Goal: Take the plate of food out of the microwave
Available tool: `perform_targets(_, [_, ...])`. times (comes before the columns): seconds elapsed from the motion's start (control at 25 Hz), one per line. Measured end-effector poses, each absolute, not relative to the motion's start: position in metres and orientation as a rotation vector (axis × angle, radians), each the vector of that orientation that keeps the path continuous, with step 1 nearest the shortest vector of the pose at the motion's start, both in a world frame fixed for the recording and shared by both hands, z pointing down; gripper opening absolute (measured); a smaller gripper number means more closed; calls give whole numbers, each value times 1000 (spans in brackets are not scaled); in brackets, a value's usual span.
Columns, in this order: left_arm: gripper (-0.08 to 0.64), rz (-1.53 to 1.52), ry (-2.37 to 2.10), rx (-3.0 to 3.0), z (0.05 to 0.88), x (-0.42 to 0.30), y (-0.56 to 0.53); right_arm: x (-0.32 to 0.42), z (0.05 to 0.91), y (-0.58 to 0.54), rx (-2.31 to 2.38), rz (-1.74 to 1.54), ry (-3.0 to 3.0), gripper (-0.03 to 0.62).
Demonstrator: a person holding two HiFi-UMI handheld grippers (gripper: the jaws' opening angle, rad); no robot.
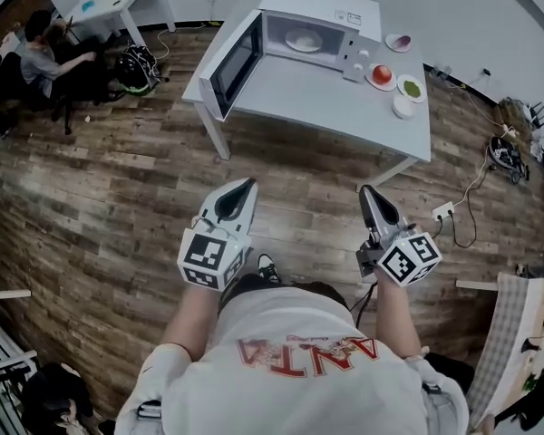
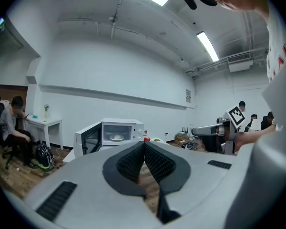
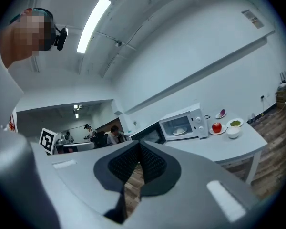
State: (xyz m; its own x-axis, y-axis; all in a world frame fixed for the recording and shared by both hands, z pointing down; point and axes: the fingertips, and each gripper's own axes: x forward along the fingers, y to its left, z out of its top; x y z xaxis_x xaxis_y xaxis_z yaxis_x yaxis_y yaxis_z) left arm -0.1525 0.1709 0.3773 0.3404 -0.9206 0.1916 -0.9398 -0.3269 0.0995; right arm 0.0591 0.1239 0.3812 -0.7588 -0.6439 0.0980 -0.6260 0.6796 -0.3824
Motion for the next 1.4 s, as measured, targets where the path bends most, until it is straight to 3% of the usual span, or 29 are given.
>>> perform_targets(0.8, [9, 117, -1777, 2350, 371, -185, 54, 5, 388, -26, -869, -697, 2842, 3])
perform_targets(1.4, [9, 112, -1826, 2249, 367, -134, -110, 77, 398, -208, -870, -816, 2778, 3])
